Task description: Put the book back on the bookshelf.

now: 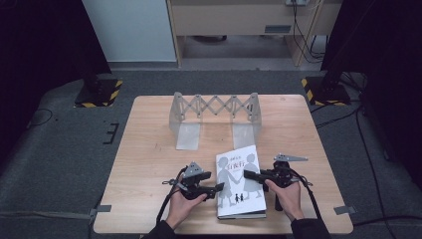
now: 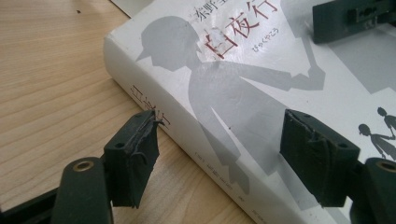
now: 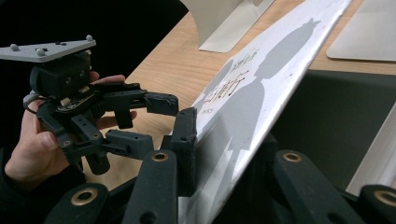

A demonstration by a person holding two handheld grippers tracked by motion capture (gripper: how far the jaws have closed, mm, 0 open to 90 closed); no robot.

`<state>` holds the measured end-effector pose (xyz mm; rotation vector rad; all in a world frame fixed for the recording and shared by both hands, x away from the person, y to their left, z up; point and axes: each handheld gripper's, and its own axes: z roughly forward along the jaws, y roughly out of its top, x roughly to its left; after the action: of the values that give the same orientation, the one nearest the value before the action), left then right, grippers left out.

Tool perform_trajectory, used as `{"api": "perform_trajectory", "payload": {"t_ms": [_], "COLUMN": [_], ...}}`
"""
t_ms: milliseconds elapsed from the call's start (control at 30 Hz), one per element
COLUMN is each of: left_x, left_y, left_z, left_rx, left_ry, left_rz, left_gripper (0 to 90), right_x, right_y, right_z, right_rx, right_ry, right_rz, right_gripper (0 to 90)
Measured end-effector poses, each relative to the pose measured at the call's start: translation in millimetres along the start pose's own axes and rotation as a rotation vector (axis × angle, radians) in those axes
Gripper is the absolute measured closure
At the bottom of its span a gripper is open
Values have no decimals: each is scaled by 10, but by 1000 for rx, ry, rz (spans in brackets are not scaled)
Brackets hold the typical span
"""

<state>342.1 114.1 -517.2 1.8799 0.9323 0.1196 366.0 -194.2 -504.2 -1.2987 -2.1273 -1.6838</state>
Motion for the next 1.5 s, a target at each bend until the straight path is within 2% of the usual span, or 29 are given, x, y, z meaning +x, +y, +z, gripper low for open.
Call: {"api": "perform_trajectory", "payload": {"t_ms": [133,267,433,567,667,833,1000,1133,1233,1400,1500], "left_x": [10,16,1,-16,-25,-25,-39,-36,-7,8,17], "left_y": [8,9,13,16,11,9,-22,-28,-42,-102,-111], "left_z": [-14,-15,0,29,53,75,151,190,211,264,271], "left_rx": [-17,-17,-30,-31,-31,-39,-47,-46,-51,-63,-51], "left_ry": [-10,-16,-45,-71,-90,-113,-180,-198,-220,-329,-336], "left_rz": [-21,-25,-29,-34,-34,-33,-40,-32,-46,-92,-104], "left_gripper": [265,256,228,187,141,84,13,0,0,0,0], "right_x": [29,60,85,114,171,233,287,272,246,264,264], "right_y": [9,21,54,73,106,119,150,148,140,148,153], "right_z": [-3,-10,-53,-98,-140,-178,-214,-226,-222,-222,-205], "right_rx": [-9,-25,-59,-100,-116,-136,-136,-140,-144,-131,-120], "right_ry": [-6,-4,29,57,93,113,138,147,157,198,206], "right_rz": [15,31,43,31,3,-39,-72,-72,-60,-78,-76], "right_gripper": [727,740,751,753,757,757,759,760,761,763,764]}}
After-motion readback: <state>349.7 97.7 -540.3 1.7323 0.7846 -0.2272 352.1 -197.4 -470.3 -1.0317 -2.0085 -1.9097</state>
